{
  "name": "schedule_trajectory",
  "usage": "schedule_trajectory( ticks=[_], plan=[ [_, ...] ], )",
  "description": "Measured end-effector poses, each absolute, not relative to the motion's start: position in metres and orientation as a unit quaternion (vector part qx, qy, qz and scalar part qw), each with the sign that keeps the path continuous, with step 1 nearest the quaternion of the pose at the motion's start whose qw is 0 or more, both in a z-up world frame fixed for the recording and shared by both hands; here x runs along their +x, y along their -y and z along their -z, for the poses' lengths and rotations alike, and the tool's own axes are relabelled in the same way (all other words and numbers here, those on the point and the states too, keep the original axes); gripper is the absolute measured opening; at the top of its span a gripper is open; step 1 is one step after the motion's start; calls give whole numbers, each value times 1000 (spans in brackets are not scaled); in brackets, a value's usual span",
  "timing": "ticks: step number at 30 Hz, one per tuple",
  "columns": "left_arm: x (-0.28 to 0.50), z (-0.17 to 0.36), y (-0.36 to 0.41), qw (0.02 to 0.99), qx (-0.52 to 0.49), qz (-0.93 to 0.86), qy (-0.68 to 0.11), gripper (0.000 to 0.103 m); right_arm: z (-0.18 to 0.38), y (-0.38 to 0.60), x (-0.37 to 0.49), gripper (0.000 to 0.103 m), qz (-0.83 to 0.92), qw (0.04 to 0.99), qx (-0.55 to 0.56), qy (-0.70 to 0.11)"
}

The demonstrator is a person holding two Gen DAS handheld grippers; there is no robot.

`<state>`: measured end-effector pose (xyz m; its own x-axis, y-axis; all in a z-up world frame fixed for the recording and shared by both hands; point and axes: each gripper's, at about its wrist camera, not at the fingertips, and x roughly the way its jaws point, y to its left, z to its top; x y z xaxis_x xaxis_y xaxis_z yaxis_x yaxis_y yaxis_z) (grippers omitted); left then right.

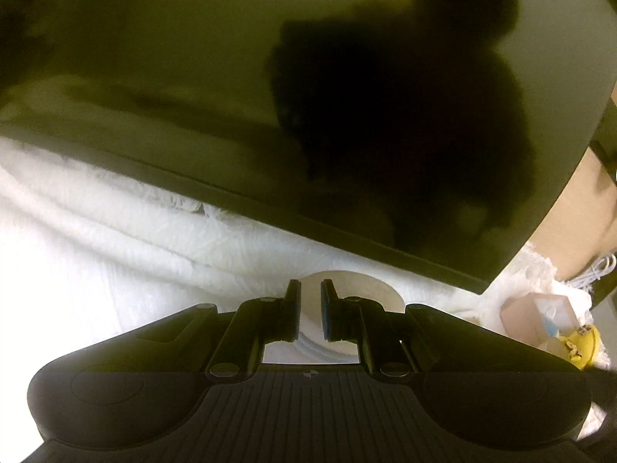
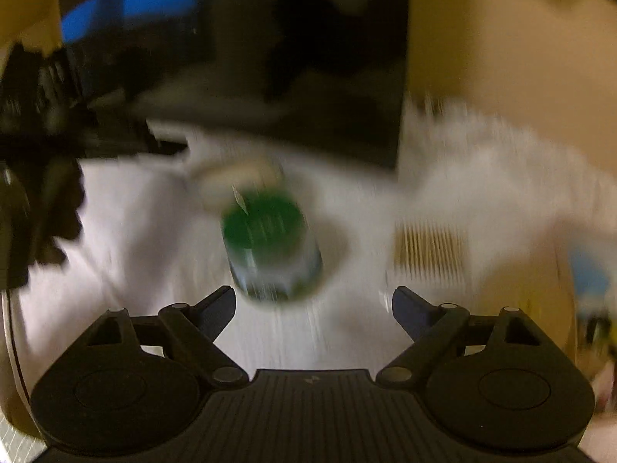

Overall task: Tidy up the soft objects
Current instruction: 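Move both tools toward the beige round zippered case beside the monitor, then grasp the beige round zippered case with the left tool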

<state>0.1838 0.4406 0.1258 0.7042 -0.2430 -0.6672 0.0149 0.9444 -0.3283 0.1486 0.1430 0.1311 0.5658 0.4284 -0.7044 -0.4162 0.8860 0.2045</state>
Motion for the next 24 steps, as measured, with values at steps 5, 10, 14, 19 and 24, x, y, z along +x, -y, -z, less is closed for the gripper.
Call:
schedule_trajectory(
  ticks=[5,10,14,19,24],
  plan=[
    [193,-115,-479,894,-244,84,-366,12,-150,-172,183,87,-226,892,37,-390],
    [197,-99,-500,871,-303,94,-376,12,-142,-194,217,64,-229,881,53,-410],
    [189,-91,-503,866,-312,100,-378,12,-133,-209,231,61,-222,881,65,-412],
    [180,-93,-510,870,-301,111,-374,12,-129,-227,240,60,-224,882,45,-412],
    [173,-100,-520,871,-308,98,-370,12,-126,-227,250,60,-224,873,55,-430]
  ],
)
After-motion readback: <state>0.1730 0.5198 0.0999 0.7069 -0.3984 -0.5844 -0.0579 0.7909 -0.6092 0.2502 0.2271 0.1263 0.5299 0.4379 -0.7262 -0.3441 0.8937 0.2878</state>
